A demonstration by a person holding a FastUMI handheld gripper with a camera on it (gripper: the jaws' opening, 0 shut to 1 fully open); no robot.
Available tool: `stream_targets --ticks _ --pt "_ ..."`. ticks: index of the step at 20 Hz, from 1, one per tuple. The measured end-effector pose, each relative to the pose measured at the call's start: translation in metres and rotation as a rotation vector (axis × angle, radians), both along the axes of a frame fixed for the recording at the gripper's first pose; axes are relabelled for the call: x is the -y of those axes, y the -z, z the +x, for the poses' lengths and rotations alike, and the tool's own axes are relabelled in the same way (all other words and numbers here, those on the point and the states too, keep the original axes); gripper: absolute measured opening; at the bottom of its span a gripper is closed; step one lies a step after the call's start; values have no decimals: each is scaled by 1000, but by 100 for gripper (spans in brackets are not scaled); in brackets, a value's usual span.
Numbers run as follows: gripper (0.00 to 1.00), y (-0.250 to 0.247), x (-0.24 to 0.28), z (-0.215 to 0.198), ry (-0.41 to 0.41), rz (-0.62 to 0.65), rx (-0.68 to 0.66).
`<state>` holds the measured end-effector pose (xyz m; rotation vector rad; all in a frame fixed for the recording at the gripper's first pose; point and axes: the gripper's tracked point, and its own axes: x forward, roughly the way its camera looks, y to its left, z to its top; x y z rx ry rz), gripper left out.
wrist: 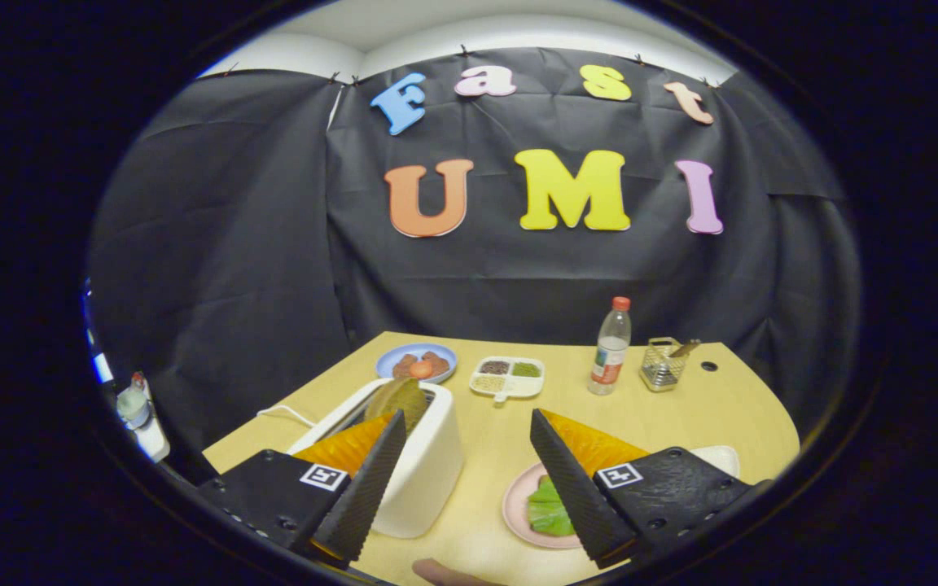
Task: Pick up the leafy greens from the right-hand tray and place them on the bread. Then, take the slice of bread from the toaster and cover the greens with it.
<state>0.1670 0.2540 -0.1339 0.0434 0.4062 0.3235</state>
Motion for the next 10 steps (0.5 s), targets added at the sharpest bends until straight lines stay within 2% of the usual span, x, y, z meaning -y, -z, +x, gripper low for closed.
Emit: stream_targets --ticks 6,10 --pt "95 20 -59 29 -8 -13 -29" --pt "95 37 -75 49 30 -47 -61"
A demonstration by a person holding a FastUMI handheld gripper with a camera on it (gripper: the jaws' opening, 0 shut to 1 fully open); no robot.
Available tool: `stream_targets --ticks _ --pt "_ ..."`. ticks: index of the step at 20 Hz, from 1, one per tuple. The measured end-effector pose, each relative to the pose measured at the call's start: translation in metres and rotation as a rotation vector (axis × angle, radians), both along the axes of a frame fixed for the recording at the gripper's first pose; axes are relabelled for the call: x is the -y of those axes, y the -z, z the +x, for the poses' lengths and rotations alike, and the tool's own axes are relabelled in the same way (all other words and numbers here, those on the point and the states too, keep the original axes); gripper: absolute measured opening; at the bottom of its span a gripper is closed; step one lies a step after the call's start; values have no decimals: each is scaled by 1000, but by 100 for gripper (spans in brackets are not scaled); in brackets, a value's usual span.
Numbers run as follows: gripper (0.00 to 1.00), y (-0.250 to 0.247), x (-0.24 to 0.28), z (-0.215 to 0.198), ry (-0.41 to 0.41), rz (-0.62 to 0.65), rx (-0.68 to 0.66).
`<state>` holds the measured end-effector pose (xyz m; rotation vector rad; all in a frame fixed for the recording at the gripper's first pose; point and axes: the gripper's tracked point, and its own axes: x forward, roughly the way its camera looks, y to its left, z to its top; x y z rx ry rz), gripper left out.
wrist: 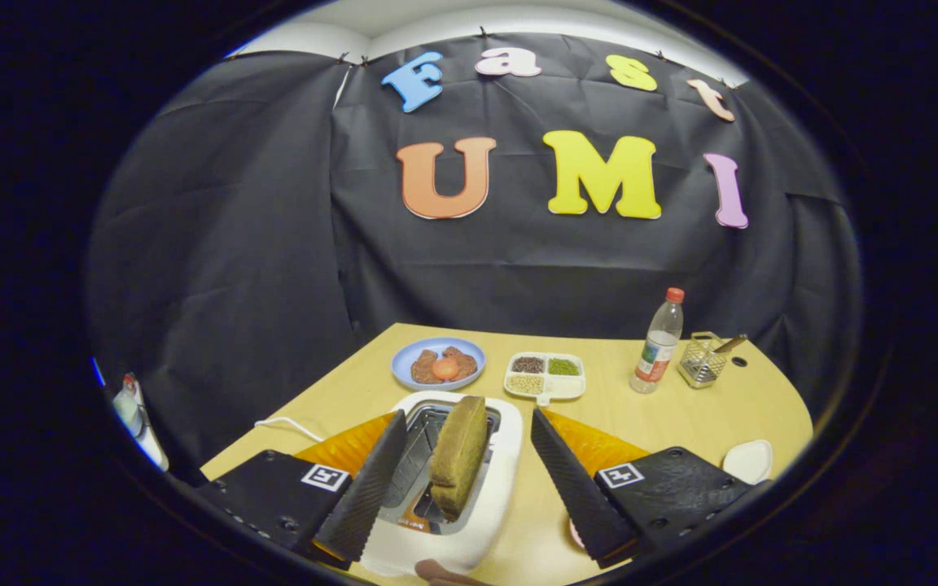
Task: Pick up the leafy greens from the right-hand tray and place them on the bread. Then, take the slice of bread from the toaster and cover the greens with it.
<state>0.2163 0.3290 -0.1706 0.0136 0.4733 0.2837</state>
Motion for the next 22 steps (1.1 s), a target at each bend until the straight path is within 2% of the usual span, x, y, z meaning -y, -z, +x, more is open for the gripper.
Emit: stream_targets --ticks 3,5,8,9,11,13,22 --pt "88 8 -12 8 -4 -33 -12" --pt "76 10 -18 9 -11 -44 -21" --pt "40 19 -20 5 3 -54 -56" --pt "35 18 -14 5 30 -68 -60" --pt "17 17 -8 3 50 -67 -75" --pt "11 8 -7 -2 58 -26 -92" --pt "11 -71 10 -12 109 54 -15"
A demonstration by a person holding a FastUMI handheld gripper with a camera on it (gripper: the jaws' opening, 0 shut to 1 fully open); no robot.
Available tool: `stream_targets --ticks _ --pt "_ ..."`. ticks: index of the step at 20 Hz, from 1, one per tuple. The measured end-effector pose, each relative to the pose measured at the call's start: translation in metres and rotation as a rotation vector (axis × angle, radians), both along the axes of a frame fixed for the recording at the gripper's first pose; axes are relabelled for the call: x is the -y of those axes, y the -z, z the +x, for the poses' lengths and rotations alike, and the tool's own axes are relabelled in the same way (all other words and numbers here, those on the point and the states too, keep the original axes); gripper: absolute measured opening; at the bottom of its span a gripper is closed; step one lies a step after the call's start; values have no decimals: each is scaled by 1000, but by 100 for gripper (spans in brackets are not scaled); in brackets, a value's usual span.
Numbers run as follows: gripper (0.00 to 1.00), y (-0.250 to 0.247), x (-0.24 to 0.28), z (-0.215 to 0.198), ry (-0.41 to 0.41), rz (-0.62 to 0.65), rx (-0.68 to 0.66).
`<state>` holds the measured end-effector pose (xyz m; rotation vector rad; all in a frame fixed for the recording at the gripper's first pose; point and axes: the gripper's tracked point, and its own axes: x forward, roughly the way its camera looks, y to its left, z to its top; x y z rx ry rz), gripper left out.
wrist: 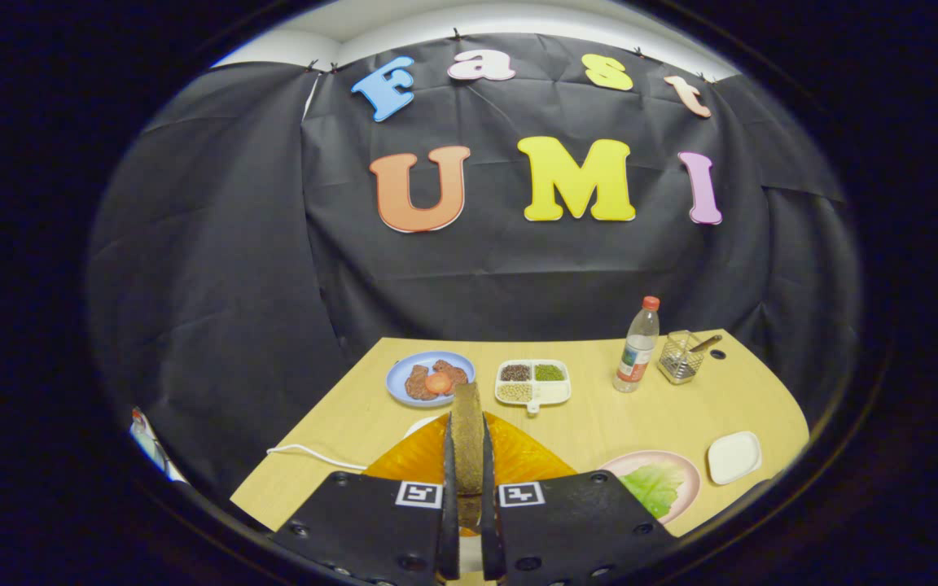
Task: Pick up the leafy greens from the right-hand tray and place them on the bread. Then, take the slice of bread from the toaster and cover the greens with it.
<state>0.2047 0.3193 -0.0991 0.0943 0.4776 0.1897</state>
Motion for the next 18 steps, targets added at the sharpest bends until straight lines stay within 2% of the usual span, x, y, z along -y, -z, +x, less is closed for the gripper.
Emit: stream_targets --ticks 2,8,11,16,18 --pt "11 -18 10 -1 11 5 20" --pt "10 -48 70 3 123 40 46" --pt "10 -26 106 7 187 59 -6" --pt "10 39 157 12 276 97 -142" --pt "11 64 167 12 283 87 -165"
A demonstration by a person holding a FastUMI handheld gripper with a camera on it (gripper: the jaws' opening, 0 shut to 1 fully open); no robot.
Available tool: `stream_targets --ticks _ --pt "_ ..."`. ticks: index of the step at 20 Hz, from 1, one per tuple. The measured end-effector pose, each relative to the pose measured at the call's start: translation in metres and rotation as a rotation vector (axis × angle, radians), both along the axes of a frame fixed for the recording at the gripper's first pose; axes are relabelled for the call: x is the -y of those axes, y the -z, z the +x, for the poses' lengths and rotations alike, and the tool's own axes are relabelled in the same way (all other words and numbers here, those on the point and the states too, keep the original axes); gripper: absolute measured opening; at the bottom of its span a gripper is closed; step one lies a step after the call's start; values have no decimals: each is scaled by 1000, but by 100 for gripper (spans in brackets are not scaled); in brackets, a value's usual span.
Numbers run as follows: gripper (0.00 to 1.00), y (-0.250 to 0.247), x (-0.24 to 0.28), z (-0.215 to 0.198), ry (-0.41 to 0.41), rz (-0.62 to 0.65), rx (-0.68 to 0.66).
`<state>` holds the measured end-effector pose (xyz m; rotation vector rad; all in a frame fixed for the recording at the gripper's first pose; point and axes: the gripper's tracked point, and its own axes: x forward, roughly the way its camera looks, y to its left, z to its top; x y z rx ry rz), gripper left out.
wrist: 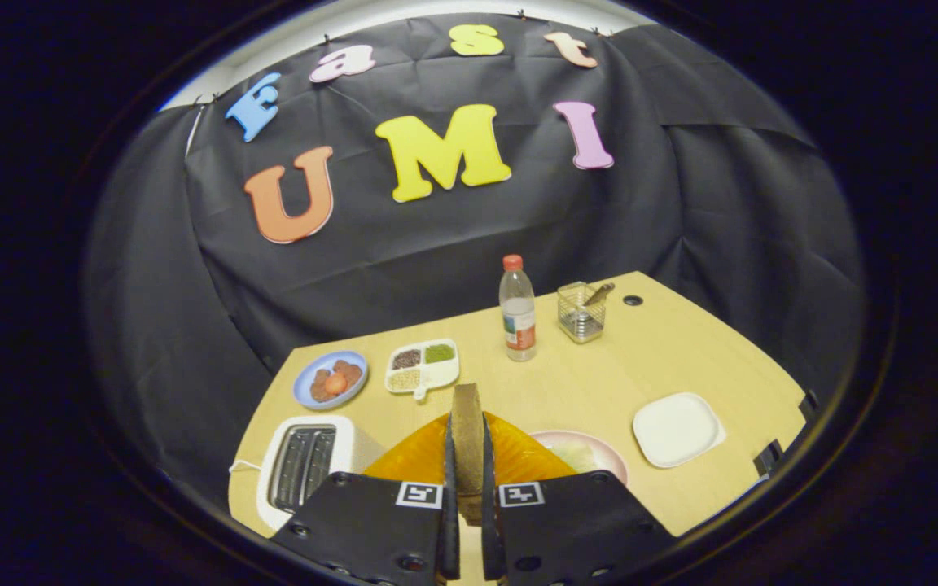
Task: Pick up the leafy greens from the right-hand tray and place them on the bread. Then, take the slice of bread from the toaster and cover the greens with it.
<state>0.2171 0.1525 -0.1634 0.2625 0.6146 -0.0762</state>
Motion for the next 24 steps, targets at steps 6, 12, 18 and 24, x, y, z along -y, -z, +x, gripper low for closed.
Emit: stream_targets --ticks 6,12,18,24 --pt "11 54 12 -4 -33 16 -36" --pt "11 71 17 -6 -20 89 2" --pt "11 98 28 -9 -25 174 10" --pt "12 121 58 -12 -48 47 21"
